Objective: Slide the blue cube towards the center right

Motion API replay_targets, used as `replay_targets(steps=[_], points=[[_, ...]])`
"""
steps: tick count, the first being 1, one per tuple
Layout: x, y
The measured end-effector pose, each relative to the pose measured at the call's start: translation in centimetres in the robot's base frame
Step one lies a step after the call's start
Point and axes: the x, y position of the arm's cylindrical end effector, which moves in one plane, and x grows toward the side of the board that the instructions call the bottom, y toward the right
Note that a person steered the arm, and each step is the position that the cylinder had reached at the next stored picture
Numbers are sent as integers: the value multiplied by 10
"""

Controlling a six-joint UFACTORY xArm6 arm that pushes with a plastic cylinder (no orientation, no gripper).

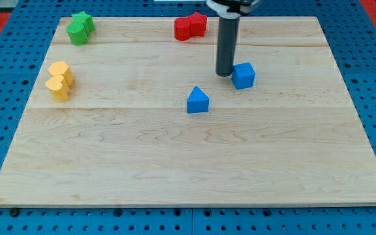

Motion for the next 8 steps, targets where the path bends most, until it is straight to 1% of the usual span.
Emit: replay_targets(steps=[1, 2, 3, 5, 8], points=[[4, 1], [20, 4], [16, 27], [-1, 37], [-1, 91]])
